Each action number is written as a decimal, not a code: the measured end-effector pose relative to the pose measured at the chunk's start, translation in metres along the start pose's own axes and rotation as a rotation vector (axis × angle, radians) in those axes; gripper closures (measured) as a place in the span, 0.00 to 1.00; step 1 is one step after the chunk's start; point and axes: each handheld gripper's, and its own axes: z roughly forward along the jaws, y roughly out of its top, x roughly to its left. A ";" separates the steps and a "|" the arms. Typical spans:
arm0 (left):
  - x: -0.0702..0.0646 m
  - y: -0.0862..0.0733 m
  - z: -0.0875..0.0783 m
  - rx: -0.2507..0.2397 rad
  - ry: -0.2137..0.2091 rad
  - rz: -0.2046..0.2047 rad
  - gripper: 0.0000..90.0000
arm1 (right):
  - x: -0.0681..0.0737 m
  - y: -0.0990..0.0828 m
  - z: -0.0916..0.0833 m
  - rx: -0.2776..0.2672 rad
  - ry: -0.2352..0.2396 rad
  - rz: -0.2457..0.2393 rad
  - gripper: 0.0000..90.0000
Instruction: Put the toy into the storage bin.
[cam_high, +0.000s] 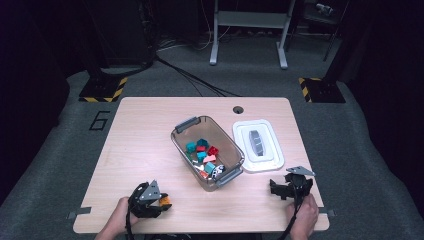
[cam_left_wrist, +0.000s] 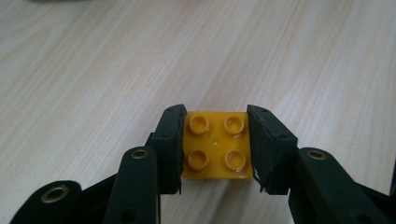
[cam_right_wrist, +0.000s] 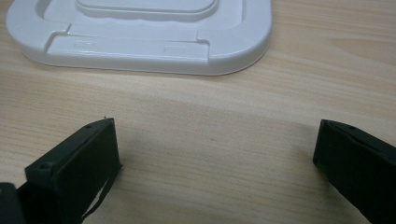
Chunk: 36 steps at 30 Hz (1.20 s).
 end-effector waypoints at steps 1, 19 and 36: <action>0.002 0.000 -0.001 0.007 0.002 -0.007 0.65 | 0.000 0.000 0.000 0.000 0.000 0.001 0.00; 0.025 0.030 -0.028 -0.024 0.053 -0.066 0.65 | 0.000 0.000 0.000 0.000 0.000 0.000 0.00; 0.047 0.067 -0.053 -0.040 0.093 -0.048 0.66 | 0.000 0.000 0.000 0.001 0.000 0.001 0.00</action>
